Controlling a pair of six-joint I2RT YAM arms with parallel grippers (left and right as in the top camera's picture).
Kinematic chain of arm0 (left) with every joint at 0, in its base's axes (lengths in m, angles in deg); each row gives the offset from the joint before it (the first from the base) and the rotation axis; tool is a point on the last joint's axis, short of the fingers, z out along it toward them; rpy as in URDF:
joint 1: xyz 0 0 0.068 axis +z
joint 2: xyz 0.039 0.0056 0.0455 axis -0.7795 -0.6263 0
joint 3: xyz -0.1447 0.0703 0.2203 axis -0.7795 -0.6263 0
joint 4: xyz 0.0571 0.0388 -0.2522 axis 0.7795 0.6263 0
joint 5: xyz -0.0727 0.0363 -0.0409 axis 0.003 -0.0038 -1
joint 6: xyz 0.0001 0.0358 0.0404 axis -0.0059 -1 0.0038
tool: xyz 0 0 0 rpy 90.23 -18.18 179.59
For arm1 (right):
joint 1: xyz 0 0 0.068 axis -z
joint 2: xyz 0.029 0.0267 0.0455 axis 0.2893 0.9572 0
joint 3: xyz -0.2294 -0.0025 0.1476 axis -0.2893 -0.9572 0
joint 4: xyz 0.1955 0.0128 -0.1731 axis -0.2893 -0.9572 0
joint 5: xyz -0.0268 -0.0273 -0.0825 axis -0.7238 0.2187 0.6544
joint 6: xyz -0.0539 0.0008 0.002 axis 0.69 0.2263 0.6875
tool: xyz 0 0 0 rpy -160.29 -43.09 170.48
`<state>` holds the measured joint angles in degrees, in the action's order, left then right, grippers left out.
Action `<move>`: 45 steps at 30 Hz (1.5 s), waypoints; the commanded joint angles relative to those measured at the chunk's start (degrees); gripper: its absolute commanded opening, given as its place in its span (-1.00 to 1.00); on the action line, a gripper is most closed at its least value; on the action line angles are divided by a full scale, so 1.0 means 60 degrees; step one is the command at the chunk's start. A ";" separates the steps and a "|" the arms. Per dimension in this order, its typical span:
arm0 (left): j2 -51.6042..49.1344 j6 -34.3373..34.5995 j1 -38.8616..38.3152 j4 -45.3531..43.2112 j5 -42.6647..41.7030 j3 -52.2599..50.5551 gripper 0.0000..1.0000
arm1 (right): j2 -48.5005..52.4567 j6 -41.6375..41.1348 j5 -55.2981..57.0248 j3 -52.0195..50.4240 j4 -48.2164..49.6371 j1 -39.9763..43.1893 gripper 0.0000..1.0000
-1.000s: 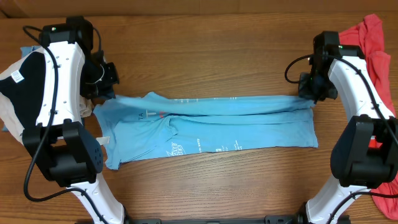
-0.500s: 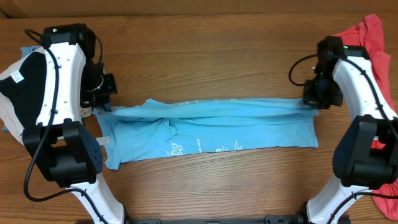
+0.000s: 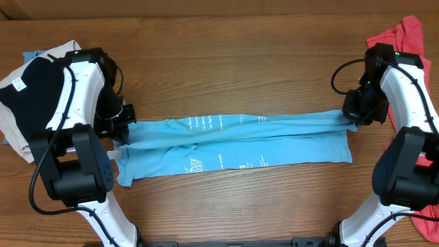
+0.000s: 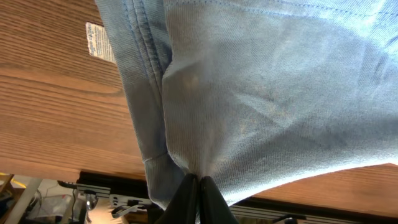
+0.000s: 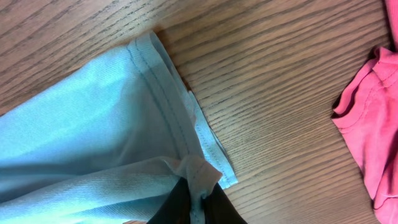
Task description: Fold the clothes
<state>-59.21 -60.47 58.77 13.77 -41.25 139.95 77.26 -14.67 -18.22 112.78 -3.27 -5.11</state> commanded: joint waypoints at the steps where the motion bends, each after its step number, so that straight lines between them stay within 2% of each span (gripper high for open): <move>1: 0.0266 -0.0153 0.0069 -0.0025 -0.0062 -0.0025 -0.91 | -0.0197 -0.0106 0.0004 0.0066 0.0040 0.0106 -0.81; 11: 0.0266 0.0029 0.0076 0.0142 0.0240 -0.0029 -0.92 | -0.0113 -0.0317 -0.0270 0.0062 -0.0616 0.0197 -0.76; 17: 0.0262 0.0739 0.0080 0.0146 0.1202 -0.0029 -0.92 | -0.0113 -0.0623 0.0215 0.0062 -0.1082 0.0215 -0.75; 19: 0.0262 0.0794 0.0076 0.0117 0.1202 -0.0029 -0.92 | -0.0113 -0.1064 0.0783 0.0062 -0.1027 0.0222 -0.77; 34: 0.0262 0.0925 0.0040 0.0186 0.0667 -0.0350 -0.85 | -0.0113 -0.1071 0.0750 0.0062 -0.1005 0.0222 -0.76; 36: 0.0262 0.0918 0.0044 0.0171 0.0674 -0.0597 -0.74 | -0.0113 -0.1071 0.0750 0.0062 -0.1005 0.0222 -0.67; 38: 0.0262 0.0918 0.0044 0.0073 0.0674 -0.0812 -0.60 | -0.0113 -0.1067 0.0750 0.0062 -0.1020 0.0222 -0.48; 45: 0.0262 0.0878 0.0044 -0.0222 0.0678 -0.1089 -0.60 | -0.0113 -0.1042 0.0754 0.0062 -0.1093 0.0222 -0.47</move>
<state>-59.19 -55.48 58.77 12.87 -36.92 134.09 77.26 -20.82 -14.51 112.78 -9.83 -4.15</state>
